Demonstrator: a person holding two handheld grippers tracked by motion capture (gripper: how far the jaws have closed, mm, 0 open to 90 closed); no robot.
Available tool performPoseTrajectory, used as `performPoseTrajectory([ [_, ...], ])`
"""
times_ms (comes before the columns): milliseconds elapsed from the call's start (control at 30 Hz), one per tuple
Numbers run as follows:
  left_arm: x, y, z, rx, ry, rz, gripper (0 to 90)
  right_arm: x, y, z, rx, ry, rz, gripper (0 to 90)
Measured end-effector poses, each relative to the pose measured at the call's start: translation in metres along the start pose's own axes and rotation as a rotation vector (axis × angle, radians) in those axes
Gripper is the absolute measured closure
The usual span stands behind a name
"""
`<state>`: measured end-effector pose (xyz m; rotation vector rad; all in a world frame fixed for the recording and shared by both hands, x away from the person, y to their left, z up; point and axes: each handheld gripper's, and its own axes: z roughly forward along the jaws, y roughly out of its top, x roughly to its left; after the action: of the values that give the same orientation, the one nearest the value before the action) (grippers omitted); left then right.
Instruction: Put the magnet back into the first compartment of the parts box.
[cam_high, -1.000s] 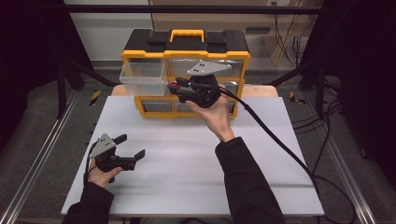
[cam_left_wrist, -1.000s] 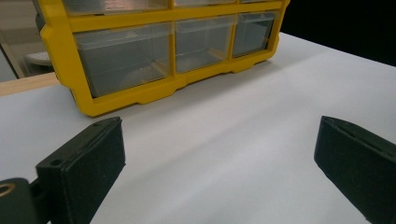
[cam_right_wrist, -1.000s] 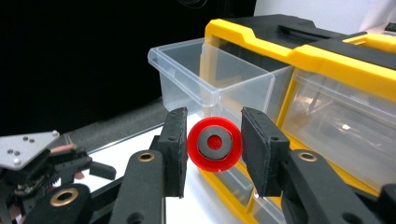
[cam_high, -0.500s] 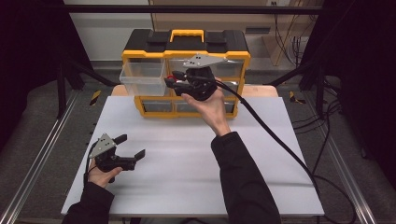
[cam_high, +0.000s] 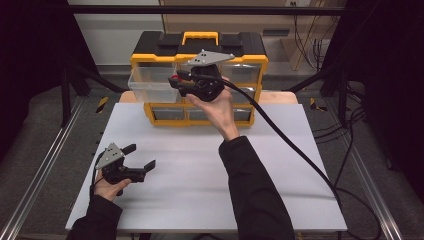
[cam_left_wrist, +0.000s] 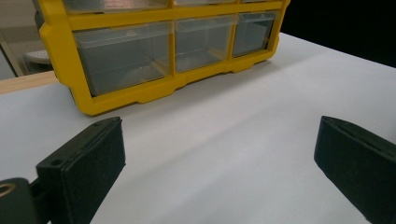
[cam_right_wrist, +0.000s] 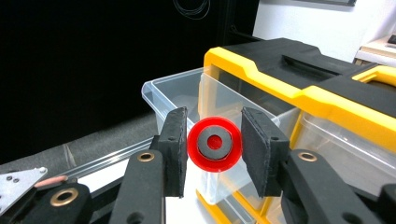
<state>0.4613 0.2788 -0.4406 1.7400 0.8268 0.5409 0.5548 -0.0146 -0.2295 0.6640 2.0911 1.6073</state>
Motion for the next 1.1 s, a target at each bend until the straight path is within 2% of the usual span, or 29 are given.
performPoseTrajectory([
  [333, 0.000, 0.000, 0.000, -0.002, 0.002, -0.003, 1.5, -0.001, 0.010, 0.016, -0.006, -0.001, 0.008, 62.2],
  [733, 0.000, 0.000, 0.000, 0.003, 0.001, -0.003, 1.6, -0.006, 0.011, 0.032, 0.011, -0.012, 0.013, 62.2],
  [1100, 0.000, 0.000, 0.000, 0.005, 0.001, -0.006, 1.6, -0.012, 0.014, 0.040, 0.017, -0.031, 0.026, 62.3],
])
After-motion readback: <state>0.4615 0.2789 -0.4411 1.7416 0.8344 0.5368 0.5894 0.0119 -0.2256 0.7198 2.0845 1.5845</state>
